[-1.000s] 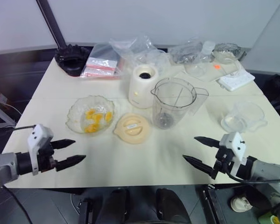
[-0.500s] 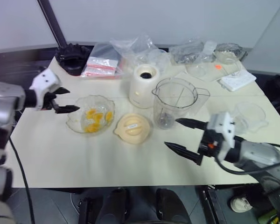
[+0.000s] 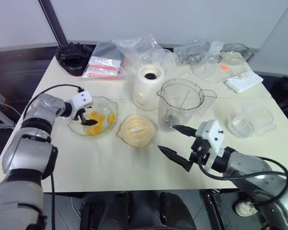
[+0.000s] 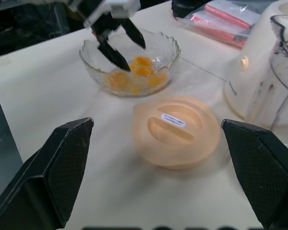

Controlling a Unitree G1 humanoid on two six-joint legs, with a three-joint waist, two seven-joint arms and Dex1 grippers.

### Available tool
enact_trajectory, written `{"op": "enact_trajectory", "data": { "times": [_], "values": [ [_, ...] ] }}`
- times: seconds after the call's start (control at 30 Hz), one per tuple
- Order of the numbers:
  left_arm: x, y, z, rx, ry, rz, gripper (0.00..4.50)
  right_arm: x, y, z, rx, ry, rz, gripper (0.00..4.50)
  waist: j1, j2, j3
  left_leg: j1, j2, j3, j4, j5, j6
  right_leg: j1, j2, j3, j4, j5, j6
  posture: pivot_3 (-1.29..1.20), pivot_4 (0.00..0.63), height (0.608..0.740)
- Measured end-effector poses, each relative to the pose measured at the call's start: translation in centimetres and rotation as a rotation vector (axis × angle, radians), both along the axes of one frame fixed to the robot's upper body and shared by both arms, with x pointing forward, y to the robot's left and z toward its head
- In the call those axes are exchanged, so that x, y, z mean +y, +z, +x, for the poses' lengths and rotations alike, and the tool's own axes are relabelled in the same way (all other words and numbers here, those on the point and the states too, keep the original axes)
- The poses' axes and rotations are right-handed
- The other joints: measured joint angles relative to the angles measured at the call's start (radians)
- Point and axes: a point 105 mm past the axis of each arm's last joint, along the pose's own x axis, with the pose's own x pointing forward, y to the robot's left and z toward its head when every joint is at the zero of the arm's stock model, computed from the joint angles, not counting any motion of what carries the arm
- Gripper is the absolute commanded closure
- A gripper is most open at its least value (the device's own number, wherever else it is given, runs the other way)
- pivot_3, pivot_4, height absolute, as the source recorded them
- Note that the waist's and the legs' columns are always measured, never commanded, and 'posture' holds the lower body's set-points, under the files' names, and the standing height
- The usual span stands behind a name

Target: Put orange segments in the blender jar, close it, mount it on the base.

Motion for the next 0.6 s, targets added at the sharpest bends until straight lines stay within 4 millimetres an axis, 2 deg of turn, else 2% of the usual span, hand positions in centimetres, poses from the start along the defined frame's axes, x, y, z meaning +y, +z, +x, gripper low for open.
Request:
{"op": "enact_trajectory", "data": {
  "times": [0.27, 0.47, 0.6],
  "values": [
    [0.5, -0.3, 0.2, -0.021, 0.048, -0.004, 0.00, 0.6, -0.1, -0.6, 0.002, -0.019, 0.017, 0.02, 0.000, 0.000, 0.000, 0.000, 0.000, 0.000, 0.003, -0.001, 0.002, 0.002, 0.001, 0.000, 0.000, 0.000, 0.000, 0.00, 0.150, 0.740],
    [0.6, -0.8, -0.1, -0.006, 0.055, -0.020, 0.00, 0.3, -1.1, -1.4, 0.049, -0.033, 0.017, 0.02, 0.000, 0.000, 0.000, 0.001, 0.000, -0.001, 0.003, -0.001, 0.002, 0.003, 0.001, -0.001, 0.000, 0.000, 0.000, 0.00, 0.150, 0.740],
    [0.7, -0.9, -0.3, 0.001, 0.050, -0.032, 0.00, 0.5, -0.9, -1.8, 0.041, -0.026, 0.019, 0.02, 0.000, 0.000, 0.000, 0.001, 0.000, -0.001, 0.003, -0.001, 0.002, 0.003, 0.001, -0.001, 0.000, 0.000, 0.000, 0.00, 0.150, 0.740]
  ]
}}
